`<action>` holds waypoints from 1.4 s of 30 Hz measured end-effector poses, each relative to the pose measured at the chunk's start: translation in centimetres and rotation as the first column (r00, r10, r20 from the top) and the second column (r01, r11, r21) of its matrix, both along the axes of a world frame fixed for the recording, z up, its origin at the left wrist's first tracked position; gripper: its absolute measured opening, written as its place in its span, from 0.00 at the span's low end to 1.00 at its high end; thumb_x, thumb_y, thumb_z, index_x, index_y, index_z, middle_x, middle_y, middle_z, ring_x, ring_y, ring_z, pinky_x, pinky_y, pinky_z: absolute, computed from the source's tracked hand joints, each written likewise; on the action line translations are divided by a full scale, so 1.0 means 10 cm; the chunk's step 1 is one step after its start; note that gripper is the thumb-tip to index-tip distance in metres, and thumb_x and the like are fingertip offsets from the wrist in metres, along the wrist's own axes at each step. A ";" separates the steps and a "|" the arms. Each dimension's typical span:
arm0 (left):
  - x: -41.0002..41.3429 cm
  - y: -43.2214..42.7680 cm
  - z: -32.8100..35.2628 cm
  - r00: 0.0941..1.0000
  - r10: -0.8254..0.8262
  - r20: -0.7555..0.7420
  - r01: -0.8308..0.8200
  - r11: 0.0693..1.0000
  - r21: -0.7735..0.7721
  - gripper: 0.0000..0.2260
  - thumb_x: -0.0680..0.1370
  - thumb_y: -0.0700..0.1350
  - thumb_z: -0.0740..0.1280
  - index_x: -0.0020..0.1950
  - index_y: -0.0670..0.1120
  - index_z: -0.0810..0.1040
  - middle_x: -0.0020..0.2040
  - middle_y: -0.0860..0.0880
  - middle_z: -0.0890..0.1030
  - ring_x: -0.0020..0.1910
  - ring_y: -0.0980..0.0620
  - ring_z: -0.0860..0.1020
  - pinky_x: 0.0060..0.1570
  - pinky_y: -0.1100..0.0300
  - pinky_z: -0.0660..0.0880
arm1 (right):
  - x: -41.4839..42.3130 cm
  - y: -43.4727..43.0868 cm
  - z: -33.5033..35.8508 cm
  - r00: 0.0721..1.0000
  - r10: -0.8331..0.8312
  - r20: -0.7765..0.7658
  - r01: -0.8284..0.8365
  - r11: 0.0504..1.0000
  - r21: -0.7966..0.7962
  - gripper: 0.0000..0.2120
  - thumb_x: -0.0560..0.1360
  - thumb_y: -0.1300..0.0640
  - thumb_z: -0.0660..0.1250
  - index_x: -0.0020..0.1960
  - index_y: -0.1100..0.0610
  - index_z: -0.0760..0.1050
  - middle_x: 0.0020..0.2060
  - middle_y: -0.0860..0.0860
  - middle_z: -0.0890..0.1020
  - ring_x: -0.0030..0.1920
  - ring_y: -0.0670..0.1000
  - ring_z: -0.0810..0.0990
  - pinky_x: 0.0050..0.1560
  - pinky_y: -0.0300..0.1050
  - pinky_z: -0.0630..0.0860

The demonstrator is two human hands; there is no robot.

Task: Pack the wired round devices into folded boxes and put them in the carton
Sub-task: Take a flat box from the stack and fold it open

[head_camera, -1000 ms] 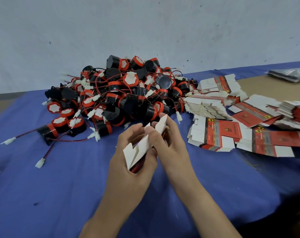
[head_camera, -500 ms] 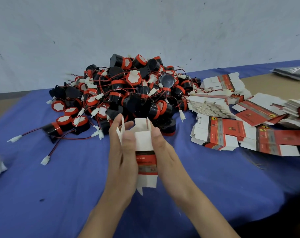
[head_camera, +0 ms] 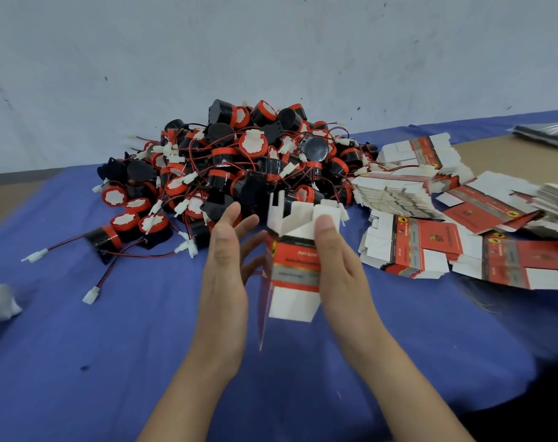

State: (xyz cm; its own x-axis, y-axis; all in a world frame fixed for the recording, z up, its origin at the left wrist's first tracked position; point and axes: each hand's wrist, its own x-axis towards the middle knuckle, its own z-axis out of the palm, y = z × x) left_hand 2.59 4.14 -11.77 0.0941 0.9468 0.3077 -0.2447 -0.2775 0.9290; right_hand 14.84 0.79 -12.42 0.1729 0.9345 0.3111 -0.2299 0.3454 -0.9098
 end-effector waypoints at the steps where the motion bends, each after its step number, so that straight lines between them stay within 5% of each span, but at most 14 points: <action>1: -0.02 -0.01 -0.03 0.999 0.020 -0.032 -0.020 1.000 0.007 0.23 0.77 0.66 0.53 0.68 0.61 0.71 0.60 0.61 0.82 0.61 0.59 0.80 0.51 0.63 0.79 | 0.03 0.02 0.00 1.000 -0.002 -0.021 0.001 1.000 -0.026 0.23 0.74 0.30 0.60 0.53 0.44 0.84 0.47 0.50 0.87 0.48 0.48 0.87 0.43 0.35 0.80; 4: -0.09 0.01 -0.10 0.990 0.019 -0.138 -0.027 0.998 -0.057 0.18 0.77 0.65 0.59 0.63 0.63 0.76 0.57 0.57 0.84 0.57 0.56 0.82 0.55 0.56 0.77 | 0.08 0.07 0.03 0.990 0.040 -0.133 -0.057 0.991 -0.123 0.21 0.69 0.29 0.59 0.44 0.39 0.86 0.46 0.48 0.88 0.47 0.49 0.87 0.49 0.45 0.82; 8: -0.15 -0.05 -0.05 0.977 -0.169 -0.131 0.128 0.953 -0.275 0.18 0.75 0.62 0.66 0.56 0.51 0.83 0.53 0.46 0.86 0.54 0.46 0.84 0.47 0.55 0.81 | 0.15 0.09 0.05 0.939 0.106 -0.327 -0.164 0.974 -0.155 0.31 0.73 0.31 0.59 0.59 0.52 0.83 0.54 0.57 0.86 0.54 0.57 0.86 0.56 0.54 0.83; 11: -0.08 -0.14 0.13 0.944 -0.320 -0.081 0.273 0.894 -0.356 0.19 0.79 0.55 0.62 0.60 0.44 0.81 0.46 0.42 0.87 0.45 0.52 0.86 0.38 0.62 0.81 | 0.21 0.05 0.05 0.912 0.130 -0.389 -0.231 0.946 -0.227 0.35 0.74 0.29 0.56 0.66 0.53 0.80 0.57 0.59 0.85 0.59 0.60 0.84 0.64 0.61 0.78; 14: -0.08 -0.21 0.20 0.897 -0.436 -0.069 0.412 0.883 -0.225 0.16 0.85 0.43 0.53 0.64 0.37 0.75 0.17 0.48 0.75 0.18 0.63 0.75 0.32 0.68 0.75 | 0.22 0.02 0.10 0.889 0.222 -0.401 -0.325 0.923 -0.208 0.31 0.70 0.29 0.60 0.54 0.50 0.87 0.52 0.57 0.87 0.53 0.55 0.87 0.51 0.53 0.84; 16: -0.11 -0.28 0.28 0.880 -0.472 -0.053 0.452 0.866 -0.214 0.16 0.85 0.40 0.51 0.67 0.35 0.70 0.13 0.50 0.69 0.14 0.64 0.71 0.40 0.68 0.75 | 0.19 0.01 0.13 0.894 0.242 -0.377 -0.333 0.922 -0.197 0.22 0.67 0.37 0.72 0.38 0.56 0.88 0.36 0.55 0.87 0.37 0.46 0.87 0.33 0.40 0.82; 19: -0.07 -0.23 0.24 0.915 -0.402 -0.025 0.364 0.853 -0.374 0.18 0.81 0.47 0.58 0.65 0.38 0.76 0.36 0.39 0.85 0.38 0.58 0.85 0.39 0.66 0.81 | 0.18 0.02 0.12 0.920 0.155 -0.359 -0.254 0.935 -0.247 0.25 0.77 0.46 0.66 0.25 0.54 0.82 0.25 0.49 0.82 0.25 0.43 0.81 0.27 0.35 0.77; 22: -0.17 -0.19 0.14 0.958 -0.286 -0.026 0.265 0.917 -0.299 0.22 0.75 0.55 0.65 0.66 0.46 0.77 0.59 0.45 0.84 0.58 0.46 0.83 0.59 0.47 0.79 | 0.22 0.07 0.04 0.987 -0.011 -0.160 -0.029 0.969 -0.247 0.15 0.78 0.40 0.63 0.49 0.48 0.85 0.47 0.50 0.87 0.46 0.50 0.87 0.47 0.48 0.83; 24: -0.19 -0.11 0.03 0.991 -0.068 -0.114 0.050 0.987 -0.153 0.20 0.73 0.58 0.68 0.63 0.53 0.77 0.58 0.52 0.85 0.57 0.52 0.83 0.57 0.52 0.78 | 0.25 0.10 0.02 0.985 -0.163 -0.047 0.153 0.973 -0.172 0.11 0.81 0.41 0.61 0.60 0.39 0.78 0.56 0.42 0.84 0.56 0.44 0.84 0.52 0.41 0.79; 27: -0.13 -0.13 -0.02 0.972 0.132 -0.195 -0.123 0.991 0.054 0.19 0.72 0.61 0.69 0.61 0.59 0.76 0.54 0.61 0.84 0.53 0.62 0.82 0.46 0.69 0.77 | 0.16 0.04 0.03 0.988 -0.108 0.112 0.108 0.994 -0.001 0.15 0.77 0.40 0.62 0.64 0.32 0.72 0.57 0.30 0.81 0.58 0.33 0.79 0.50 0.26 0.75; 30: -0.01 -0.22 -0.12 0.958 0.084 -0.273 -0.043 0.987 0.152 0.22 0.76 0.60 0.71 0.68 0.61 0.70 0.58 0.65 0.81 0.55 0.66 0.80 0.48 0.74 0.75 | 0.05 0.01 -0.06 0.989 -0.003 0.148 0.000 1.000 0.021 0.26 0.77 0.40 0.64 0.74 0.37 0.65 0.62 0.30 0.78 0.61 0.33 0.78 0.52 0.29 0.77; 32: 0.05 -0.26 -0.16 0.960 -0.003 -0.281 0.054 0.983 0.176 0.25 0.79 0.59 0.66 0.74 0.62 0.63 0.65 0.66 0.77 0.63 0.66 0.76 0.54 0.75 0.72 | 0.01 0.01 -0.10 0.979 -0.004 0.203 -0.001 1.000 0.025 0.33 0.77 0.34 0.63 0.79 0.39 0.60 0.74 0.33 0.68 0.71 0.33 0.68 0.64 0.36 0.75; 35: 0.06 -0.29 -0.17 0.942 -0.041 -0.333 0.130 0.960 0.248 0.27 0.82 0.58 0.58 0.80 0.59 0.55 0.74 0.64 0.68 0.73 0.63 0.67 0.65 0.72 0.67 | -0.03 -0.01 -0.06 0.970 -0.027 0.240 0.014 0.998 0.054 0.35 0.75 0.31 0.63 0.79 0.37 0.57 0.77 0.28 0.54 0.75 0.29 0.53 0.66 0.25 0.66; 42: 0.04 -0.25 -0.20 0.975 -0.023 -0.220 0.062 0.983 0.173 0.23 0.82 0.58 0.56 0.78 0.60 0.60 0.71 0.67 0.71 0.71 0.65 0.68 0.62 0.73 0.69 | -0.01 -0.04 0.02 0.989 -0.004 0.151 -0.004 0.999 0.052 0.33 0.79 0.38 0.62 0.80 0.46 0.60 0.73 0.46 0.73 0.69 0.49 0.76 0.70 0.57 0.74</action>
State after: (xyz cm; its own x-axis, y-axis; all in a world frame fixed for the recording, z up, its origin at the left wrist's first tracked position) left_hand 3.01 1.66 -13.76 0.2161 0.8725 0.4382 -0.0591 -0.4363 0.8979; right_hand 14.74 0.44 -12.23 0.1200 0.9164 0.3819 -0.0917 0.3933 -0.9148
